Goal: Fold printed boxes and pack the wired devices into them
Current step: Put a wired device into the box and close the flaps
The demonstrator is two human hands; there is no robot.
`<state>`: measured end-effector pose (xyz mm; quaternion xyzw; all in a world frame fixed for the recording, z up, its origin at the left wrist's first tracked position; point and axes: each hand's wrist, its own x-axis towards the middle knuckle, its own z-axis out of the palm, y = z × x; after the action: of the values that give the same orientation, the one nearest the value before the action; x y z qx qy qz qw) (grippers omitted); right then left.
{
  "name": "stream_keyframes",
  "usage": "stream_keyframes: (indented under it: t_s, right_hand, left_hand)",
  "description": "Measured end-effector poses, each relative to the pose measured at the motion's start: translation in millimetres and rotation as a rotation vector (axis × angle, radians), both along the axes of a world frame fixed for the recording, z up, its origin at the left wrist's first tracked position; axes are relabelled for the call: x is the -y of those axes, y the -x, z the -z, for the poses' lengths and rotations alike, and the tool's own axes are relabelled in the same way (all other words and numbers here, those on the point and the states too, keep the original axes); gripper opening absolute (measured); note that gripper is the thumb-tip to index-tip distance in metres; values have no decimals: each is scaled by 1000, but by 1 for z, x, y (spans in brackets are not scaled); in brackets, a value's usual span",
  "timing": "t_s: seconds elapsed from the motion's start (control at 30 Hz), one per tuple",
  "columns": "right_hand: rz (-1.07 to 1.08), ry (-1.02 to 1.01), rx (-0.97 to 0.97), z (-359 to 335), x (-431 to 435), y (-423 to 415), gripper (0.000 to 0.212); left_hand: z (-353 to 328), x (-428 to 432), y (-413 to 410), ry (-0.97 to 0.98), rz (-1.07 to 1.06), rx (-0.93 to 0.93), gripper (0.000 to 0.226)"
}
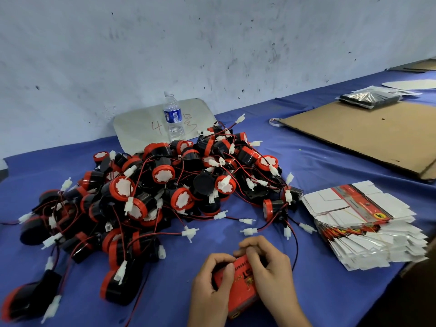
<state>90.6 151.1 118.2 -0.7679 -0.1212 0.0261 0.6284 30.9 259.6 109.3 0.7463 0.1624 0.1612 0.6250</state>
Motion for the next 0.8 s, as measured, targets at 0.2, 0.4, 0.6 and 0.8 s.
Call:
stream_keyframes:
  t_s: [0.2,0.4,0.6,0.8]
  right_hand:
    - [-1,-34,-25,2,-2,3,26]
    - [3,-74,-129,3,-2,-1,23]
    - [-97,-10,-193,-4,1,-12,34]
    - [3,162,-46,6,-2,0,21]
  left_hand:
    - [0,-2,-2,15,32,1,6]
    - [1,-5,-3,33,41,8,15]
    - [-1,-10,-9,114,80,-37,29]
    - [1,-4,-8,95,24,21,32]
